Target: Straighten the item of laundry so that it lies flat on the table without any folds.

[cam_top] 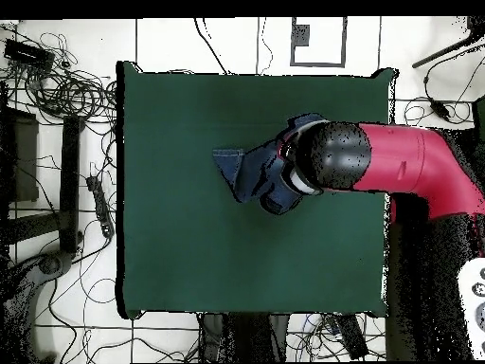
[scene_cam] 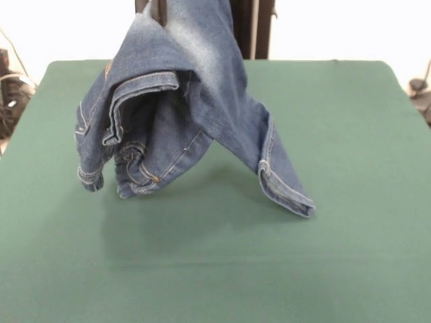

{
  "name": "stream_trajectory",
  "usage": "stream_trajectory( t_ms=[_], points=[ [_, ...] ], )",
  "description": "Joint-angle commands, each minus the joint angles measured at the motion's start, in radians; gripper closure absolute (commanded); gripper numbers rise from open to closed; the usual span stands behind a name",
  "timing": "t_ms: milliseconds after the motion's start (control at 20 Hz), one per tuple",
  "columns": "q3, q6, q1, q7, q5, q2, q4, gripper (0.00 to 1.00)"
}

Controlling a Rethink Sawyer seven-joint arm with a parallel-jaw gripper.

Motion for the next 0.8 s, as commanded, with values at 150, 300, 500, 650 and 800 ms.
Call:
stream_trajectory(
  t_ms=[150,300,500,650,800],
  points=[
    [0.068,0.110,0.048,-0.108,0.068,-0.052,0.010,1.00],
    [0.066,0.124,0.051,-0.101,0.078,-0.065,0.006,1.00],
    [0.066,0.145,0.051,-0.109,0.089,-0.081,0.001,1.00],
    [0.067,0.162,0.052,-0.116,0.092,-0.088,-0.008,1.00],
    [0.063,0.172,0.053,-0.108,0.100,-0.097,-0.004,1.00]
  ],
)
